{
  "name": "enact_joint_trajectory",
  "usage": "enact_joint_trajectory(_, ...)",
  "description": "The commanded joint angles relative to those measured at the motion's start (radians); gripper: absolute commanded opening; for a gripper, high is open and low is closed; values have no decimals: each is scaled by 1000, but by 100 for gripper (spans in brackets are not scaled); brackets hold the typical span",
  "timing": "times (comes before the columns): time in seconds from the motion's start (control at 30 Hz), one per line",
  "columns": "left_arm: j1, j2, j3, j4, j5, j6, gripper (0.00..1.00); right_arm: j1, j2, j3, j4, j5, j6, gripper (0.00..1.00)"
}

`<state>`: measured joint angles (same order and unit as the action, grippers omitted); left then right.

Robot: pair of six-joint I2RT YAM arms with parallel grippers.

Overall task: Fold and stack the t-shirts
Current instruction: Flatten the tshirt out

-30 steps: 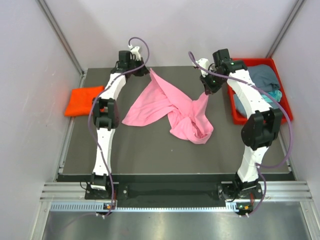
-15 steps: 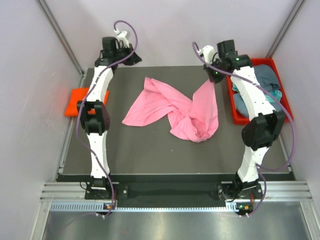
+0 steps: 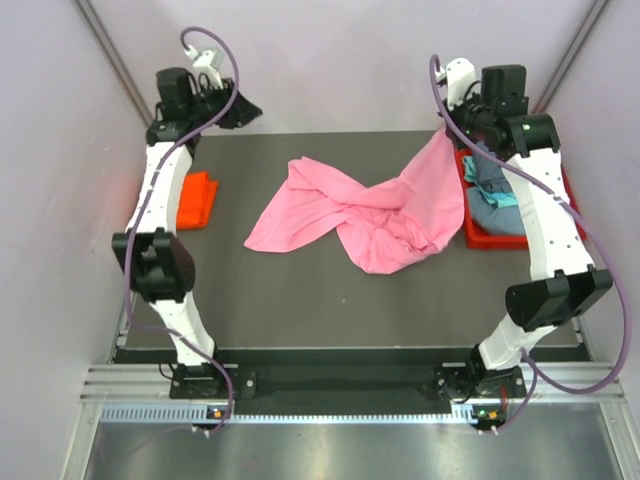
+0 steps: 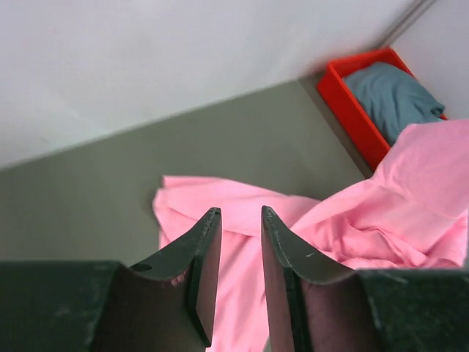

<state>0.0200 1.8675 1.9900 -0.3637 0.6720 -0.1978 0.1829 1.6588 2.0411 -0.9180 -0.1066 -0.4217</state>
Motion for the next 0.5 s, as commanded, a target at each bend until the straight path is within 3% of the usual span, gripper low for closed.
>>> enact_joint_trajectory(0.0,-6,174,-65,6,64,-103,35,7,13,-53,-15,-45,24,0)
enact_joint_trajectory(0.27,5,383,85,28,28,-12,43,9,44,-51,-22,-58,31,0)
enact_joint_trajectory(0.47,3,484,139,98,11,-31,46,9,64,-58,-22,-50,24,0)
